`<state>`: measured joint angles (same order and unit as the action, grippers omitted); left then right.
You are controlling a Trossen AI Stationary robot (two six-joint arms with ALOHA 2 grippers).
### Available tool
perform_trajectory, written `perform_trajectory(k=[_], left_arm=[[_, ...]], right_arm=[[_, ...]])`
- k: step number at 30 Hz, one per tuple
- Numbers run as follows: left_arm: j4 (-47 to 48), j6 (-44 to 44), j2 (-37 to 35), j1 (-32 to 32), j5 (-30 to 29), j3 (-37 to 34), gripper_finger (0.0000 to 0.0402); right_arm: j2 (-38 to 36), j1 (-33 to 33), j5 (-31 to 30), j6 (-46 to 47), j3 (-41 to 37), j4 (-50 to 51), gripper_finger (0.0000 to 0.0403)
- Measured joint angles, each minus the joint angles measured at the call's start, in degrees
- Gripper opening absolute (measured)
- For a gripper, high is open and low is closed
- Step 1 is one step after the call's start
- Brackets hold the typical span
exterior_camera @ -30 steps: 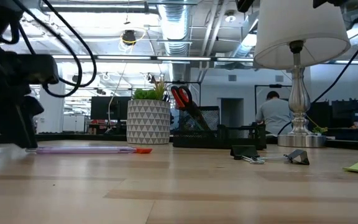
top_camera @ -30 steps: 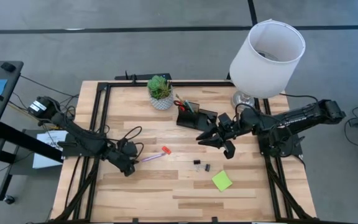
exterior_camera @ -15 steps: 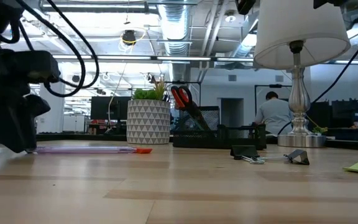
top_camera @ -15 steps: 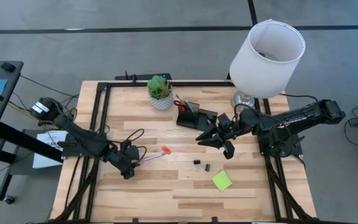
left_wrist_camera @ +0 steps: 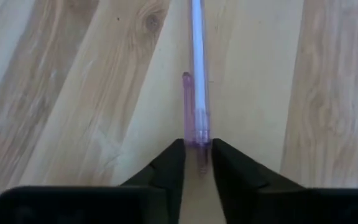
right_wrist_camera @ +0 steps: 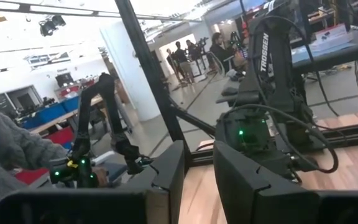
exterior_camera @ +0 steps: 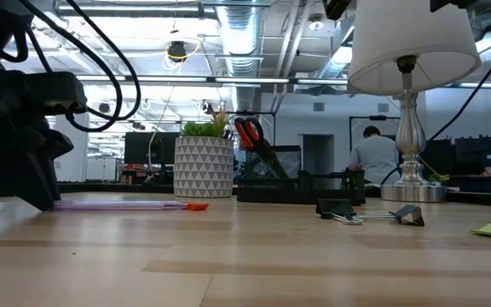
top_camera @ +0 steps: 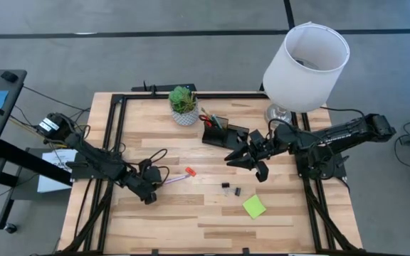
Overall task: Pick and place office supplies into organizer
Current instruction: Put the purple pen into the black desk organizer
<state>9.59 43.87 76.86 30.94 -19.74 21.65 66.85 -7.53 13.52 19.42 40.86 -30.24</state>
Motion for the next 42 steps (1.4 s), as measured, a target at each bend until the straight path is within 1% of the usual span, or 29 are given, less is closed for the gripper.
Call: perform_trajectory(k=[2,5,8,10,13,15,17,19,21,23,27,30,32,34,38,42], left_arm=[[0.35,-0.06,-0.02,-0.04,0.15,0.00,0.0048],[0.58,0.11,-0.04,-0.06,0.17,-0.02,0.0012],[0.32,1.12,-0.04,-0.06,0.21,-0.04,0.0009],[0.18,1.25,-0.04,-0.06,0.37,-0.05,0.0009],[0.26,1.46,-0.02,-0.11,0.95,0.13,0.0004],[0.29,2.30,-0.02,-0.11,1.05,0.13,0.0004],[0.37,2.52,-0.02,-0.13,1.38,0.13,0.0004],[0.40,2.52,-0.02,-0.11,1.48,0.13,0.0003],[0.36,2.53,-0.02,-0.13,1.56,0.13,0.0002],[0.32,2.84,-0.02,-0.13,1.73,0.11,0.0002],[0.31,3.39,-0.02,-0.11,1.98,0.11,0.0001],[0.33,3.28,0.00,-0.09,1.96,0.11,0.0001],[0.30,3.10,0.00,-0.11,1.96,0.11,0.0001],[0.30,3.04,0.00,-0.08,1.94,0.11,0.0001],[0.15,2.64,0.02,-0.06,1.55,0.07,0.0001],[0.21,2.28,0.03,-0.06,1.48,0.07,0.0001]], right_arm=[[0.00,-0.04,-0.60,-1.05,0.00,0.02,0.0079],[1.24,-0.07,-5.76,-5.59,0.05,-0.24,0.0079],[4.53,0.39,-7.43,-9.80,-0.08,0.23,0.0079],[7.90,0.92,-7.43,-10.81,0.02,0.31,0.0079],[15.10,1.41,-7.41,-11.33,0.99,0.50,0.0082],[20.23,1.96,-7.26,-13.65,2.26,1.52,0.0088],[26.08,2.63,-5.98,-16.02,4.75,1.95,0.0099],[31.84,3.45,-2.82,-16.47,7.61,2.12,0.0113],[37.71,4.05,0.69,-16.52,11.87,2.20,0.0129],[42.69,4.35,2.86,-18.33,16.36,2.62,0.0146],[50.75,4.33,3.07,-27.53,25.54,9.18,0.0174],[54.89,4.28,2.93,-34.44,31.37,14.60,0.0186],[57.22,4.28,2.94,-37.00,34.82,18.14,0.0189],[59.29,4.65,2.94,-38.53,37.50,21.03,0.0189],[63.36,5.58,2.90,-40.73,41.66,22.73,0.0181],[65.64,6.36,3.12,-39.55,43.89,24.18,0.0173]])
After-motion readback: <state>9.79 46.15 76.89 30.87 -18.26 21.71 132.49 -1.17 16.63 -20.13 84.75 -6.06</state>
